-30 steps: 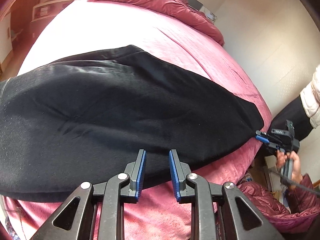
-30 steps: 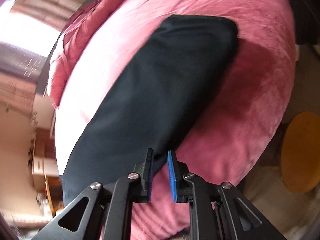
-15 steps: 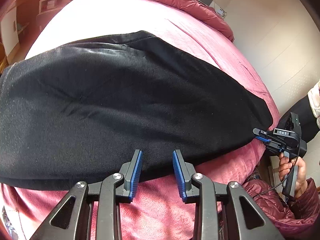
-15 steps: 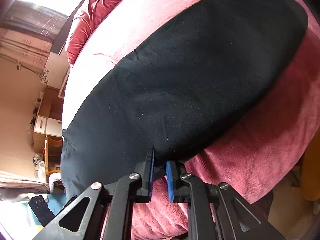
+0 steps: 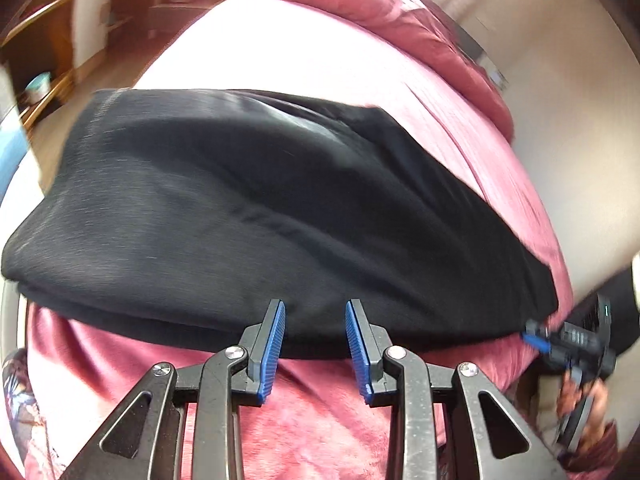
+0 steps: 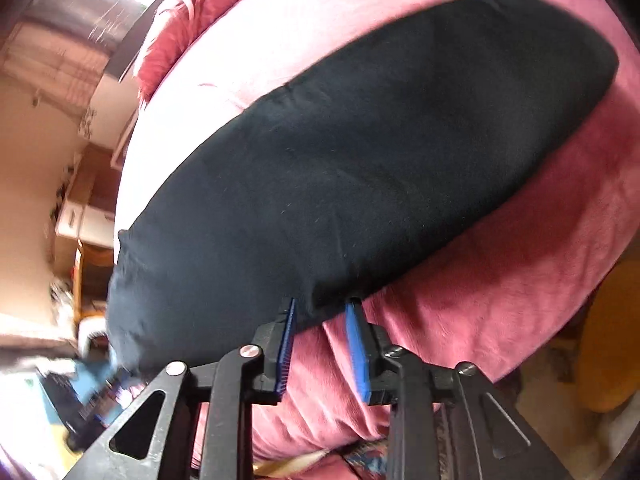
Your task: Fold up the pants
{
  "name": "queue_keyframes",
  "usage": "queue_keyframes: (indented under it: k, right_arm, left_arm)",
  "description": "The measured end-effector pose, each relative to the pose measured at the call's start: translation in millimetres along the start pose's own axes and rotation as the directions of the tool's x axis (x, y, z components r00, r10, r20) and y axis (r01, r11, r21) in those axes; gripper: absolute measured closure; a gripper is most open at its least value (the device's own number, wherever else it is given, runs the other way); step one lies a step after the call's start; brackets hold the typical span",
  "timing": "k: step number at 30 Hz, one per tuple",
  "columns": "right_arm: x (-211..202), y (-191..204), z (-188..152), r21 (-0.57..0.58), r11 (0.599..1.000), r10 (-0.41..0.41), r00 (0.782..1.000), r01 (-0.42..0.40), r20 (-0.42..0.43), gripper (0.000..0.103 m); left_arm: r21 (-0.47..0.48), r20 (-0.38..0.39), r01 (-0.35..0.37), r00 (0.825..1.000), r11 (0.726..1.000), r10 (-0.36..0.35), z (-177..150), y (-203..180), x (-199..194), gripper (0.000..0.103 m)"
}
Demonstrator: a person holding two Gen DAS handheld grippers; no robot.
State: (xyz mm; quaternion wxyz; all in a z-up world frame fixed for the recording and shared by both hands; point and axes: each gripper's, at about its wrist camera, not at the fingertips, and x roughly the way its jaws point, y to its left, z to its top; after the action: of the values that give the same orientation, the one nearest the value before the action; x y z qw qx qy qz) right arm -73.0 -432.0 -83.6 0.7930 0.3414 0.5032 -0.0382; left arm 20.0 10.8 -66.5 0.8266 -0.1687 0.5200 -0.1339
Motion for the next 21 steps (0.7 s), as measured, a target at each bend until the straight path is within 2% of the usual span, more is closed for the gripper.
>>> queue_keyframes:
  k: [4,7,11,14,16,19,21]
  right_arm:
    - [-6,34,-1,-0.123,0.992,0.035,0.999,-0.034,0.008,0.072]
    - [5,70,-1,-0.221,0.972,0.078,0.997,-0.08,-0.02,0.054]
    - [30,121,-10,-0.365,0.923,0.093,0.991,-0.123,-0.099,0.053]
    - [49,154,-31,-0.488,0.865,0.053,0.989,-0.116,-0.141,0.053]
    - [62,170,-43,-0.561,0.823,0.005,0.99,-0.085,-0.144,0.053]
    - [80,185,-61,-0.649,0.76,-0.076,0.988,-0.029,-0.133,0.053]
    - [92,190,-66,-0.678,0.735,-0.12,0.985,0.006,-0.122,0.054]
  left_arm:
    - [-0.113,0.005,-0.033,0.999,0.993,0.034,3,22,-7,0.071]
    - [-0.185,0.019,-0.055,0.998,0.981,0.059,5,39,-16,0.071]
    - [-0.284,0.039,-0.084,0.994,0.955,0.099,6,63,-32,0.071]
    - [-0.356,0.048,-0.128,0.987,0.926,0.155,8,81,-45,0.071]
    - [-0.411,0.046,-0.163,0.979,0.897,0.199,8,96,-52,0.071]
    - [-0.503,0.044,-0.188,0.969,0.844,0.242,6,120,-59,0.071]
    - [-0.555,0.038,-0.198,0.964,0.808,0.263,5,135,-63,0.071]
